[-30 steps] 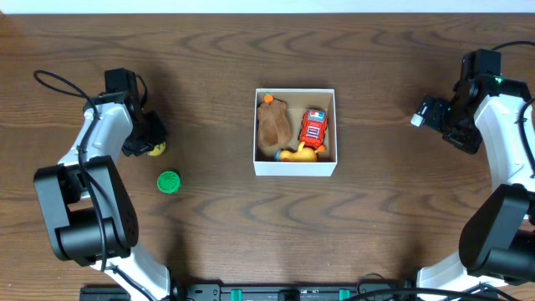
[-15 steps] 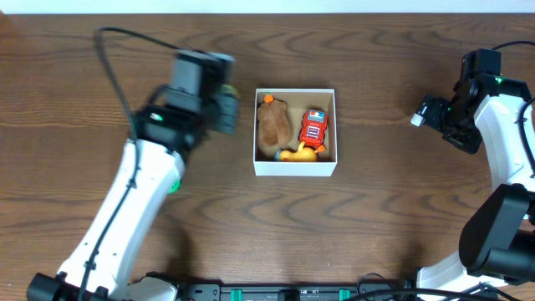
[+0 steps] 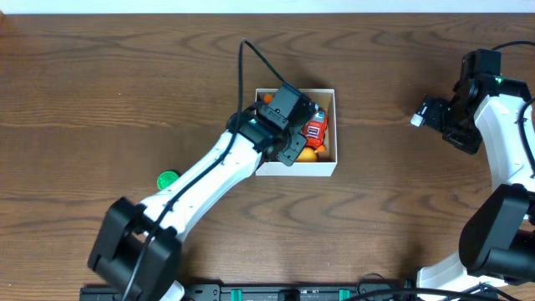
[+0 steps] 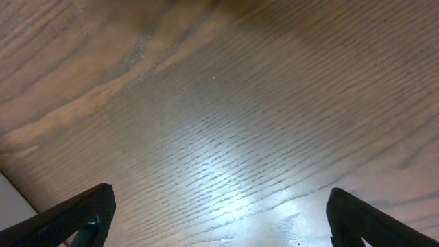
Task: Pack container
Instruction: 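Carry the yellow ball into the box's front right corner and release, then move the left gripper to the green wheel toy and grasp it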
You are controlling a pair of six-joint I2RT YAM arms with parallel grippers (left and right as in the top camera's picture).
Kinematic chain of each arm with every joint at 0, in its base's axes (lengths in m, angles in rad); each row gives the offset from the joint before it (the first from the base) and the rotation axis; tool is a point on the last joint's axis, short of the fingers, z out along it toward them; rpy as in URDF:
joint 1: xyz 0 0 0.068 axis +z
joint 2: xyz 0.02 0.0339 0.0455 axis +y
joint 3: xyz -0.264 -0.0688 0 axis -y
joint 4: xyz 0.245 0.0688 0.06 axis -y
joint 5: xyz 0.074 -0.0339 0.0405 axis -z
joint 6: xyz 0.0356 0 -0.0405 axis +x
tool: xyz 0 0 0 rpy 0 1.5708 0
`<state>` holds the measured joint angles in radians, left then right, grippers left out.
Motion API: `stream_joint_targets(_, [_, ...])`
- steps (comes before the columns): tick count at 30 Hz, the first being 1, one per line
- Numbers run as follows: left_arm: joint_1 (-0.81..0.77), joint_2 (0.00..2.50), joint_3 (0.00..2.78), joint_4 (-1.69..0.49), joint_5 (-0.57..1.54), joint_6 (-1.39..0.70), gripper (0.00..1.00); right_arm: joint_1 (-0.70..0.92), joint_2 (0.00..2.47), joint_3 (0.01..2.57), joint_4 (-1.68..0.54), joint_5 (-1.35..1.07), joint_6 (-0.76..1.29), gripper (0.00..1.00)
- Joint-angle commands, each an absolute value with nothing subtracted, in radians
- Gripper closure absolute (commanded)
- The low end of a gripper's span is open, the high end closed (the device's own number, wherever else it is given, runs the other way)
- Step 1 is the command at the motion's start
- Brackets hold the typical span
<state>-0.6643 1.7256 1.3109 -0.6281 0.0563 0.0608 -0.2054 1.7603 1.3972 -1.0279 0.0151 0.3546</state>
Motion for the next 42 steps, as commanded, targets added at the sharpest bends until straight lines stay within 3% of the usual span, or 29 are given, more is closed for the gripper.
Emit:
stream_joint_targets(1, [-0.662,1.714,1.311,-0.635,0.053,0.067,0.15,-0.208,1.759,1.394,-1.028,0.009,0.342,0.01])
stream_joint_targets(3, [-0.654,1.694,1.311,-0.635,0.052,0.067,0.01,-0.208,1.759,1.394,-1.025,0.010,0.342,0.01])
stream_joint_targets(11, [-0.523,1.540,1.311,-0.696,-0.068,-0.053,0.02,-0.208,1.759,1.394,-1.024,0.010,0.339,0.01])
stream_joint_targets(19, [-0.187,1.383,1.311,-0.851,-0.072,-0.227,0.02,-0.208,1.759,1.394,-1.022,0.010,0.338,0.01])
stream_joint_targets(26, [0.070,1.423,1.277,-0.897,0.043,-0.374,0.02,-0.208,1.759,1.394,-1.016,0.010,0.339,0.01])
stream_joint_targets(42, [0.115,1.654,1.050,-0.858,0.128,-0.488,0.02,-0.208,1.759,1.394,-1.018,0.009,0.338,0.01])
